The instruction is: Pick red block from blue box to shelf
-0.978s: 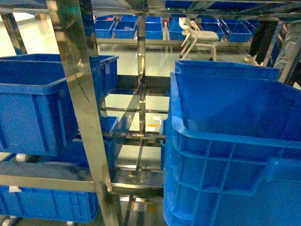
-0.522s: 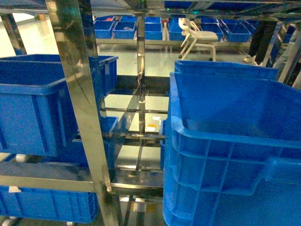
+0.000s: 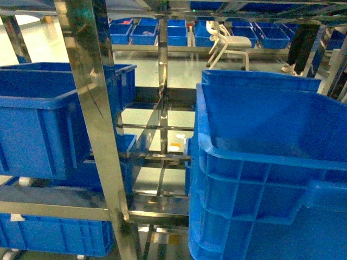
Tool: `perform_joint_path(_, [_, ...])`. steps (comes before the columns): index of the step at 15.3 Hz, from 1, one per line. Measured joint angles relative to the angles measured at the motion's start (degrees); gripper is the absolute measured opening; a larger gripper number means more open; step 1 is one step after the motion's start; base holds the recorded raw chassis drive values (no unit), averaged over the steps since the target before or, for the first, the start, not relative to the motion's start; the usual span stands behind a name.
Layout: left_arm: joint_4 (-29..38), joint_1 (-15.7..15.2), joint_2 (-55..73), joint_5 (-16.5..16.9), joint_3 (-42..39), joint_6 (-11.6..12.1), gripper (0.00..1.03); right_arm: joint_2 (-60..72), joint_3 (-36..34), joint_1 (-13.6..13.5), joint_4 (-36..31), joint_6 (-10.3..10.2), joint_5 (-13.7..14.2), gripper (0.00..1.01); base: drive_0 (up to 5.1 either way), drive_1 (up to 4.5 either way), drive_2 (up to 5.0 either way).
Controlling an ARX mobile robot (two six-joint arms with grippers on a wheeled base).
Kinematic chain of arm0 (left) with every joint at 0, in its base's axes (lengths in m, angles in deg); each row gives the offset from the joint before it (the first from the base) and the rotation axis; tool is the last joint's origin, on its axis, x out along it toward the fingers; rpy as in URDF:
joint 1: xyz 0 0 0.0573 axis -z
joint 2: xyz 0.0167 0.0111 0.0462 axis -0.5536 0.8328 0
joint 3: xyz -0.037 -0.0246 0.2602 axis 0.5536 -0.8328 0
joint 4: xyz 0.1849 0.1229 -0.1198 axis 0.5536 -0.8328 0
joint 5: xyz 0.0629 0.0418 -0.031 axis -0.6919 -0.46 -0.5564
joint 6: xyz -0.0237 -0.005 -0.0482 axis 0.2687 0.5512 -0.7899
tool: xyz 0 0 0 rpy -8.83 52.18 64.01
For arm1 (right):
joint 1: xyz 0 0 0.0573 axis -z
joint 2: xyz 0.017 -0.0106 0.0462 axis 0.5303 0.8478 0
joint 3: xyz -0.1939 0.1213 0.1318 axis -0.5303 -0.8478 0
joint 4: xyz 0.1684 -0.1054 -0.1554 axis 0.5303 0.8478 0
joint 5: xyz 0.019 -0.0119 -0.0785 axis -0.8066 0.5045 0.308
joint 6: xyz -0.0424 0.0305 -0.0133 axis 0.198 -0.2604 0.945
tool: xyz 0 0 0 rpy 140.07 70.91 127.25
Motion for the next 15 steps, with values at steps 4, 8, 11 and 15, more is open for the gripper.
perform_joint_path(4, [0.1,0.0,0.0,0.0,0.0,0.0,0.98,-4.5,-2.3,-8.5,2.4,-0.3,8.3,0.02,0.0,0.00,0.0])
perform_joint_path(8, [0.0,0.0,0.0,0.0,0.0,0.0,0.98,-10.1,-4.4,-8.2,5.9,-0.4,8.5,0.02,0.0,0.00,0.0])
perform_joint_path(11, [0.0,0.0,0.0,0.0,0.0,0.0,0.98,-18.0,-4.9,-8.2,13.4,-0.5,8.5,0.02,0.0,0.00,0.0])
perform_joint_path(15, [0.0,0.0,0.0,0.0,0.0,0.0,0.98,-18.0,-4.9,-8.2,13.0,-0.5,8.5,0.22,0.0,0.00,0.0])
